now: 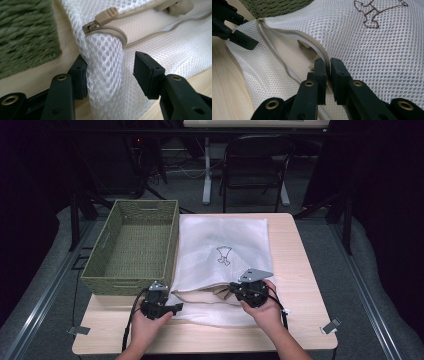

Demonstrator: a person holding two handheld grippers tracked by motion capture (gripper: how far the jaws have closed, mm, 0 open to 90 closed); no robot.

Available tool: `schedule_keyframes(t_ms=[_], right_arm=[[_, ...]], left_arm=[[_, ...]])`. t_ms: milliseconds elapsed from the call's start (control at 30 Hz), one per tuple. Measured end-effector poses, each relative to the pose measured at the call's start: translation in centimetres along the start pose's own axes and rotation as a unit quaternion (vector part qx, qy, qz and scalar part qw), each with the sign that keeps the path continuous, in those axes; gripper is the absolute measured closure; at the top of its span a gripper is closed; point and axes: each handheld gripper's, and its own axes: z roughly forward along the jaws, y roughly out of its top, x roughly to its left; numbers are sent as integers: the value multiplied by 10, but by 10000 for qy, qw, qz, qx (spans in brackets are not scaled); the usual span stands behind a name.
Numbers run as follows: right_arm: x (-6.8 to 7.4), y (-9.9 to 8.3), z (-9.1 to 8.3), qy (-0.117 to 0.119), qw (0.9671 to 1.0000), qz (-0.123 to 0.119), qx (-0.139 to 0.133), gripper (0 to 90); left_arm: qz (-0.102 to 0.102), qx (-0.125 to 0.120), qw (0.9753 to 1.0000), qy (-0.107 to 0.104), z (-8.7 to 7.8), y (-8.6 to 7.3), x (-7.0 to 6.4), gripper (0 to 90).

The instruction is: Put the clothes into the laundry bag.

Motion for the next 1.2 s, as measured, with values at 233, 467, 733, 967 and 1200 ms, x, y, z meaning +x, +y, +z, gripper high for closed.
schedule_keyframes(t_ms=[233,467,733,967,1200], right_arm=[[0,1,-1,-35,10000,14,-20,800],[2,1,2,-40,9999,-19,94,670],[4,0,-14,-298,9995,37,-71,518],[6,-6,-39,-590,9978,-21,-293,450],[-5,-20,-63,-812,9961,174,-313,443]], left_arm=[[-17,-166,9998,-50,-1,-3,5,573],[133,-305,9994,62,-3,-6,4,565],[385,-252,9986,251,0,-6,-3,558],[442,-264,9984,239,-2,-6,-2,560],[428,-289,9983,280,-1,-6,-3,561]])
